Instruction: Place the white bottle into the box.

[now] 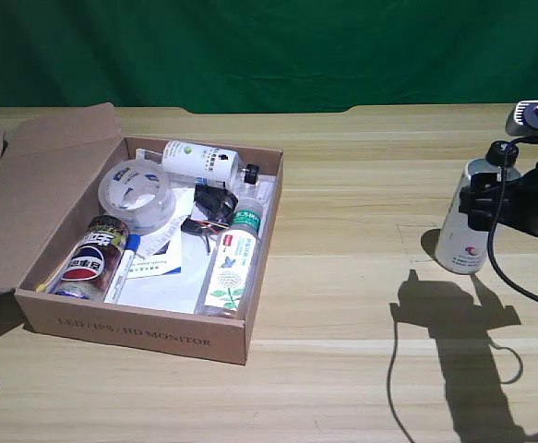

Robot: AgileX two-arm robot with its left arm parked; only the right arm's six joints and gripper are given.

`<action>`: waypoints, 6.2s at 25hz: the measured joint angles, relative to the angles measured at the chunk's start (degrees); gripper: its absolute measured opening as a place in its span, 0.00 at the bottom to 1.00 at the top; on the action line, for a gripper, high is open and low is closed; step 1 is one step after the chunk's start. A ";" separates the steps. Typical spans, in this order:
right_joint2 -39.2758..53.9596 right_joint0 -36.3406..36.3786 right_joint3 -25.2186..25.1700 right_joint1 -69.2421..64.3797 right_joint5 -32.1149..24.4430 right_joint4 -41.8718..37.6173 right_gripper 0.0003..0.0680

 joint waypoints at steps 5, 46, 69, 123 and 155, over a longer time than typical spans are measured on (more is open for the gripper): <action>-3.33 0.00 0.05 3.96 -0.05 -0.77 0.91; -16.36 0.11 -2.45 21.24 -0.54 -7.34 0.80; -23.86 29.47 -1.07 17.86 4.36 21.02 0.80; -3.12 22.98 0.65 -35.18 -14.81 -10.66 0.00; 29.52 -8.58 0.16 -71.56 -10.40 7.80 0.00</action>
